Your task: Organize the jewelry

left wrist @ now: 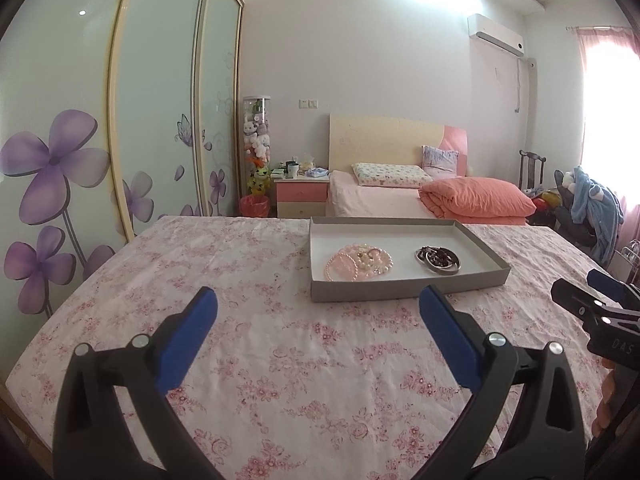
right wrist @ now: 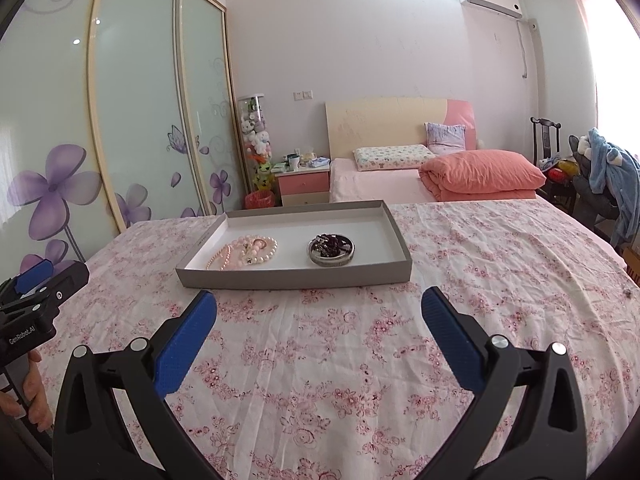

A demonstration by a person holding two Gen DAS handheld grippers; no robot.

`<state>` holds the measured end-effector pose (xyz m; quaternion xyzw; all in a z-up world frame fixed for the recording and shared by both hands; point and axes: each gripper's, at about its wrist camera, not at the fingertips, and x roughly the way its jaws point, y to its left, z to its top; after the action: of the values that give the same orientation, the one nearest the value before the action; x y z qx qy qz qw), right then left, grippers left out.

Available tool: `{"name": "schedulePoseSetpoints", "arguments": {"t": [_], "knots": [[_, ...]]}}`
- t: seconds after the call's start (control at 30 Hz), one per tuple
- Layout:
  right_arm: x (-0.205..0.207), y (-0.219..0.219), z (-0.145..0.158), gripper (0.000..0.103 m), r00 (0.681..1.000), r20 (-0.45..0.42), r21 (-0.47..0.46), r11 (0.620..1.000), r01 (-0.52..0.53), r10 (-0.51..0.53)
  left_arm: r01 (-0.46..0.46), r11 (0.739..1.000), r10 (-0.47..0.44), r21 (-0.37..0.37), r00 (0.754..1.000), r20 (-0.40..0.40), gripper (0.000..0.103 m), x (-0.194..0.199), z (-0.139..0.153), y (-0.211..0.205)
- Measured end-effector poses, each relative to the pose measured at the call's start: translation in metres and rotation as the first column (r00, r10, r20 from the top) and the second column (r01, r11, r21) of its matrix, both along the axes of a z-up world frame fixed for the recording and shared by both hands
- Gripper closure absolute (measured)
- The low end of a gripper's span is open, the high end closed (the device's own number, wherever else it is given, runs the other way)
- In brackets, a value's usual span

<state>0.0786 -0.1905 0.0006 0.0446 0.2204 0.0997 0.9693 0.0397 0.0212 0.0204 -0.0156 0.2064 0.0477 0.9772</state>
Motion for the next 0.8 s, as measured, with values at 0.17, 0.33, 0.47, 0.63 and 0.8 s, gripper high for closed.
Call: {"name": "schedulePoseSetpoints", "arguments": {"t": [0.17,0.33,0.47,0.63,0.8], "knots": [[0.002,0.001,-0.001,0.002,1.0,-0.006,-0.003,1.0,0.002,-0.002,-0.005,1.0,0.005,0.013,1.0,-0.018,0.004,0.003,-0.005,-0.003],[0.002,0.002,-0.003,0.002,1.0,-0.011,-0.006,1.0,-0.002,0.002,-0.009,1.0,0.01,0.015,1.0,-0.028,0.004,0.004,-0.008,-0.003],[0.003,0.002,-0.003,0.002,1.0,-0.013,-0.005,1.0,0.0,0.0,-0.009,1.0,0.01,0.015,0.999,-0.034,0.004,0.006,-0.01,-0.003],[0.003,0.003,-0.004,0.002,1.0,-0.016,-0.003,1.0,0.001,-0.001,-0.013,1.0,0.014,0.015,0.999,-0.04,0.004,0.007,-0.011,-0.003],[0.003,0.003,-0.005,0.002,1.0,-0.018,-0.003,1.0,-0.002,0.002,-0.015,1.0,0.016,0.014,0.999,-0.042,0.004,0.008,-0.012,-0.003]]}}
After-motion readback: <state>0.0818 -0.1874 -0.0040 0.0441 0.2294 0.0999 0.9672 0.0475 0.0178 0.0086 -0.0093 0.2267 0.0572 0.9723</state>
